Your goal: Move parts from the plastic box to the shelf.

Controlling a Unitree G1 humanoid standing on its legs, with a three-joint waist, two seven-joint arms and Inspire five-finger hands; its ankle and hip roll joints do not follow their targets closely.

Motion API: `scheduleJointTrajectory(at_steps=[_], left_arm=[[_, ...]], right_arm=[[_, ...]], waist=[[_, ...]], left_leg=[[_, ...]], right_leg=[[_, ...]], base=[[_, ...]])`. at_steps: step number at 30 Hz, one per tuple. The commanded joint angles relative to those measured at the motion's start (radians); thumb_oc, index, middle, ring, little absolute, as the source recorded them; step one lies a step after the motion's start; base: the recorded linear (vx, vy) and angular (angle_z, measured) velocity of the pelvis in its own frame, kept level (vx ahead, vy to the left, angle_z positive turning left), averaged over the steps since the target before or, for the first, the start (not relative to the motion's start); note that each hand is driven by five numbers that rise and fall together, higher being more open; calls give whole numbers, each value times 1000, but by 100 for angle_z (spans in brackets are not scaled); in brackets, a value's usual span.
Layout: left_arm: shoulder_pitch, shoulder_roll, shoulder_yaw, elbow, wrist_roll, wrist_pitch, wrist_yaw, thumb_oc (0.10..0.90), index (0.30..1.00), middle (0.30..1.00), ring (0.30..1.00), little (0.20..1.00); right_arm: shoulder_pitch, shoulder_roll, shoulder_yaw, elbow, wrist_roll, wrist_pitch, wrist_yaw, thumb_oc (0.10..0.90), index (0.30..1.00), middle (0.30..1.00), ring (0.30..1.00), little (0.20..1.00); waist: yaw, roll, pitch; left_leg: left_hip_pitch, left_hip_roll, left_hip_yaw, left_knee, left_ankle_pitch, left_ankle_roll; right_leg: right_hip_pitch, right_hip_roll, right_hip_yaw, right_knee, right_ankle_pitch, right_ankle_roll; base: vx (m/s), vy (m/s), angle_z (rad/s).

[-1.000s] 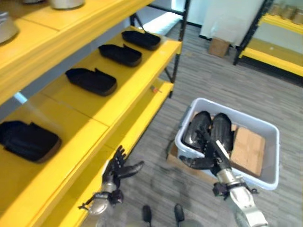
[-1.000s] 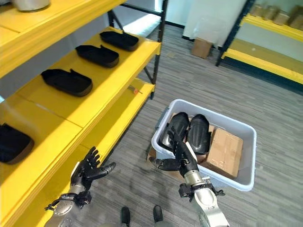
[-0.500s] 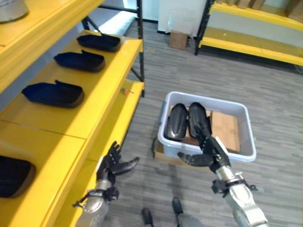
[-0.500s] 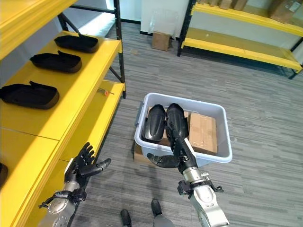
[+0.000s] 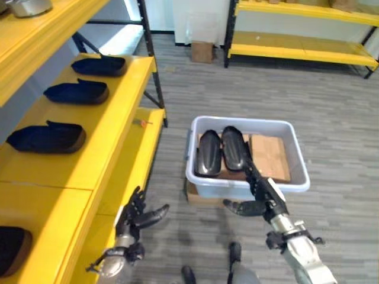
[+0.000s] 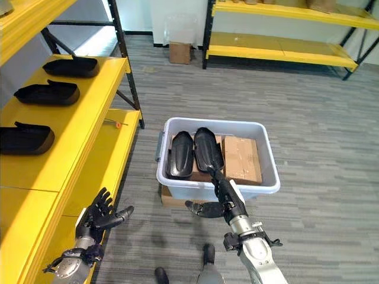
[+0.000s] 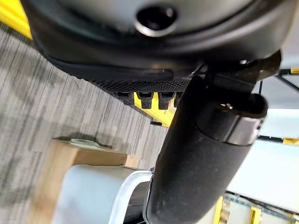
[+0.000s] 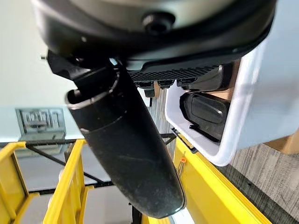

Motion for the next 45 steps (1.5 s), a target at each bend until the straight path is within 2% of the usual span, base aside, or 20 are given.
scheduleJointTrajectory(at_steps=[1,5,7,8,10,12,14,15,16,17,18,20,22,23,25,27,31,38,40,45], left_arm=[[-80,27,1,-92,16,-80,-27,900,1000,1000,1000,1000],[-98,24,-16,-93,-3,-78,-24,900,1000,1000,1000,1000],[-109,18,-26,-84,-12,-77,-24,900,1000,1000,1000,1000],[-110,18,-27,-84,-12,-77,-24,900,1000,1000,1000,1000],[-113,16,-34,-88,-22,-77,-26,900,1000,1000,1000,1000],[-105,20,-45,-97,-25,-75,-34,900,1000,1000,1000,1000],[-103,24,-47,-96,-24,-72,-35,900,1000,1000,1000,1000],[-99,26,-46,-103,-26,-69,-38,900,1000,1000,1000,1000],[-92,28,-47,-109,-29,-70,-42,900,1000,1000,1000,1000],[-85,30,-49,-110,-29,-70,-43,900,1000,1000,1000,1000],[-82,39,-51,-105,-19,-67,-36,900,1000,1000,1000,1000],[-68,43,-43,-106,-11,-66,-33,900,1000,1000,1000,1000],[-61,38,-30,-102,-10,-69,-40,900,1000,1000,1000,1000],[-72,39,-31,-99,-15,-70,-42,900,1000,1000,1000,1000],[-72,52,-30,-110,-19,-73,-51,900,1000,1000,1000,1000],[-77,69,-30,-114,-11,-74,-57,900,1000,1000,1000,1000],[-70,87,-19,-127,-7,-71,-64,900,1000,1000,1000,1000],[-59,100,-16,-136,-12,-66,-74,900,1000,1000,1000,1000],[-60,110,-14,-138,-13,-62,-82,900,1000,1000,1000,1000],[-63,121,-30,-148,-26,-59,-91,900,1000,1000,1000,1000]], right_arm=[[-112,-32,-69,-127,17,-106,-1,900,1000,1000,1000,1000],[-118,-46,-77,-126,17,-114,-15,900,1000,1000,1000,1000],[-124,-56,-83,-123,16,-122,-29,900,1000,1000,1000,1000],[-124,-56,-83,-123,16,-122,-29,900,1000,1000,1000,1000],[-125,-70,-91,-137,6,-132,-38,900,1000,1000,1000,1000],[-119,-85,-105,-153,-6,-137,-45,900,1000,1000,1000,1000],[-117,-89,-113,-155,-10,-138,-46,900,1000,1000,1000,1000],[-121,-93,-119,-156,-19,-140,-52,900,1000,1000,1000,1000],[-121,-93,-126,-158,-19,-142,-59,900,1000,1000,1000,1000],[-123,-93,-128,-155,-21,-146,-68,900,1000,1000,1000,1000],[-136,-95,-118,-149,-34,-149,-82,900,1000,1000,1000,1000],[-136,-95,-106,-152,-36,-147,-78,900,1000,1000,1000,1000],[-132,-87,-95,-154,-40,-137,-50,900,1000,1000,1000,1000],[-128,-83,-100,-158,-43,-134,-45,900,1000,1000,1000,1000],[-110,-73,-110,-169,-40,-127,-35,900,1000,1000,1000,1000],[-99,-69,-120,-170,-62,-118,-34,900,1000,1000,1000,1000],[-88,-65,-144,-170,-57,-114,-26,900,1000,1000,1000,1000],[-109,-106,-195,-160,-109,-117,-56,900,1000,1000,1000,1000],[-157,-156,-219,-157,-165,-124,-79,900,1000,1000,1000,1000],[-229,-202,-198,-119,-149,-123,-84,900,1000,1000,1000,1000]], waist=[[-21,49,-70],[-24,57,-75],[-21,54,-70],[-22,55,-70],[-8,44,-49],[19,22,-14],[22,14,-9],[24,10,-9],[24,6,-10],[25,8,-12],[41,20,-9],[57,36,-12],[59,48,-26],[52,52,-32],[46,46,-37],[43,33,-43],[42,18,-46],[46,-4,-42],[53,-11,-30],[61,-16,-10]], left_leg=[[118,157,-215,1,-82,-80],[100,209,-222,37,-40,-101],[63,229,-227,127,1,-109],[60,230,-229,132,-2,-110],[-21,225,-245,311,43,-115],[-130,180,-286,454,65,-111],[-168,173,-289,408,44,-101],[-181,186,-287,340,33,-95],[-181,217,-279,278,39,-98],[-187,257,-264,182,79,-112],[-202,296,-296,57,178,-135],[-187,308,-346,1,207,-155],[-153,298,-349,-11,167,-152],[-150,288,-325,-4,156,-150],[-139,263,-305,17,129,-142],[-134,228,-277,57,81,-118],[-141,201,-246,99,43,-107],[-167,181,-244,143,13,-97],[-183,179,-249,156,11,-96],[-204,182,-256,163,17,-99]], right_leg=[[-105,38,10,176,-107,42],[-115,70,-1,221,-159,16],[-97,86,-6,214,-178,-5],[-97,86,-8,213,-178,-6],[-56,97,-14,194,-191,-33],[-14,93,-20,169,-199,-52],[-6,87,-20,160,-203,-46],[1,82,-19,154,-207,-38],[10,74,-18,150,-212,-31],[17,67,-18,152,-220,-25],[27,71,1,165,-235,-17],[30,79,25,189,-247,-11],[28,80,45,215,-258,-2],[33,64,45,221,-257,6],[46,37,52,217,-247,20],[68,-4,63,188,-223,43],[88,-43,57,148,-199,61],[92,-65,49,124,-179,73],[83,-66,48,125,-179,74],[66,-66,48,127,-175,70]], base=[[186,-236,16],[168,-215,-19],[115,-170,1],[99,-147,13],[86,-181,9],[77,-154,5],[67,-23,5],[102,47,-5],[154,106,-9],[204,213,-6],[211,241,13],[184,230,-17],[145,254,-77],[133,289,-101],[115,291,-53],[103,289,-5],[53,178,-8],[15,54,3],[-12,4,-2],[-39,-12,0]])
